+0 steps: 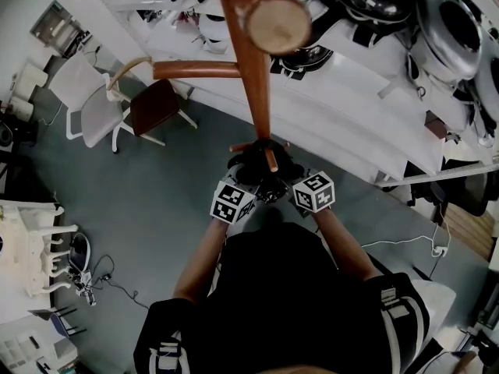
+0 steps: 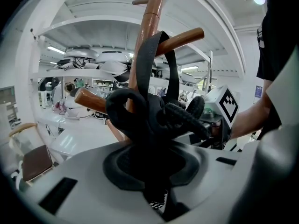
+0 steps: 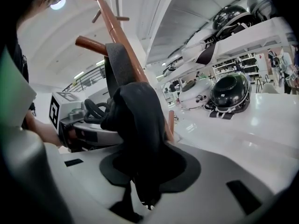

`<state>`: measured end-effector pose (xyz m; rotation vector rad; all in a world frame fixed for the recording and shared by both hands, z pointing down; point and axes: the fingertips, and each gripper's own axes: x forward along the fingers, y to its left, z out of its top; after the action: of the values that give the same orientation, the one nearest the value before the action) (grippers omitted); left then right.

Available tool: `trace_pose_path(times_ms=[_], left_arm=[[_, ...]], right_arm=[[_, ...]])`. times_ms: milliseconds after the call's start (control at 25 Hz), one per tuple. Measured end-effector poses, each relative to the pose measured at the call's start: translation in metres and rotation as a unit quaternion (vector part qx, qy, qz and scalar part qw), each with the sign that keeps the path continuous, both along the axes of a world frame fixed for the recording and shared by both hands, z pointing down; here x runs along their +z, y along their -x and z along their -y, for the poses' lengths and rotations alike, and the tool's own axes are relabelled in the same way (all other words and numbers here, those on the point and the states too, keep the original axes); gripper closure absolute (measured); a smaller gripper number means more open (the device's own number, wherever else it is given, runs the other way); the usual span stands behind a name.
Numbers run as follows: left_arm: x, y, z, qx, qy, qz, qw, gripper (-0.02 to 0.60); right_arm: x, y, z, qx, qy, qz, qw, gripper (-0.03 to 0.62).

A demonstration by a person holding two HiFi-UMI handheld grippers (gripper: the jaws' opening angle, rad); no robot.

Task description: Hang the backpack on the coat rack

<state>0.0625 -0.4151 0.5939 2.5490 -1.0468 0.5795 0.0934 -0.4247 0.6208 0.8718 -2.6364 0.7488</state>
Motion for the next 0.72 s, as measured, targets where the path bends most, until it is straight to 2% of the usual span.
trace_pose_path(times_ms=[720], left_arm=[[0.018, -0.005, 0.002, 0.002, 0.014, 0.008, 0.9999, 0.495]], right_arm=[[0.017, -0.006, 0.003, -0.002, 0.003, -0.029, 1.0, 0.464]])
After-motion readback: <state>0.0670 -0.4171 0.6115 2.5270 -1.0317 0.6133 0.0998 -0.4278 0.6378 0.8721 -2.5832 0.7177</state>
